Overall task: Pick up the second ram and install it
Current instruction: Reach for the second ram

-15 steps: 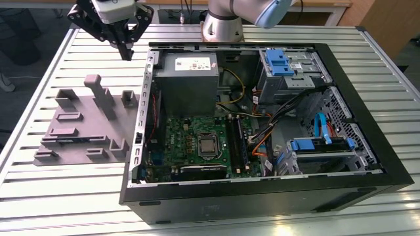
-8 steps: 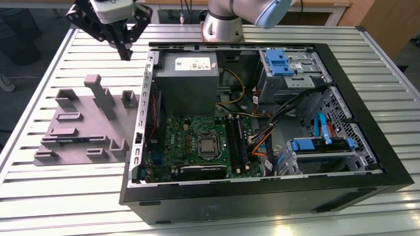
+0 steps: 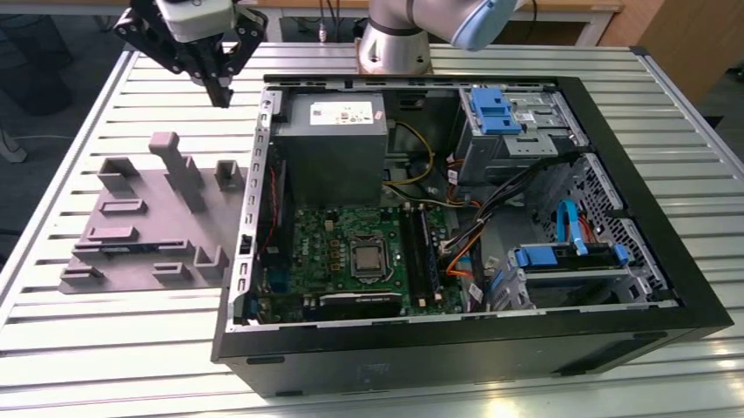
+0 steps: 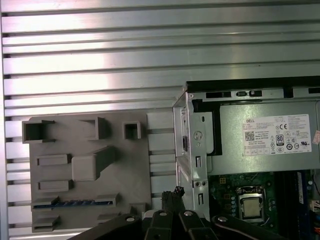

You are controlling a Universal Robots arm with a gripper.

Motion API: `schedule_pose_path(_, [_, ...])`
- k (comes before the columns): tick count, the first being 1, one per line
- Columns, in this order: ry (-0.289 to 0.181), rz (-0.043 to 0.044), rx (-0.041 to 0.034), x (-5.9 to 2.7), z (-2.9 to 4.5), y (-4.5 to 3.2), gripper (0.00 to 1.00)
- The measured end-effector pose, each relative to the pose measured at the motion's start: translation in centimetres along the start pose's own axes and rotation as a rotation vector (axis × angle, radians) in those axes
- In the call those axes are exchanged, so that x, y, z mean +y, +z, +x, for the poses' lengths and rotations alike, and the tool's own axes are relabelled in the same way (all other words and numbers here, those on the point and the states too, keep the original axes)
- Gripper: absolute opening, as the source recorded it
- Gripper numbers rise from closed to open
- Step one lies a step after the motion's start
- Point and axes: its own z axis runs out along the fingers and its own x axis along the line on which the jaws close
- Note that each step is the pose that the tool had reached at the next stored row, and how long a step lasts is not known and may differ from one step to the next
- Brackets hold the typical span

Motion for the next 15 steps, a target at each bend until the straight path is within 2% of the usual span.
schedule_pose_path(15, [0.000, 0.0000, 0.0000, -0.03, 0.39, 0.00, 0.11])
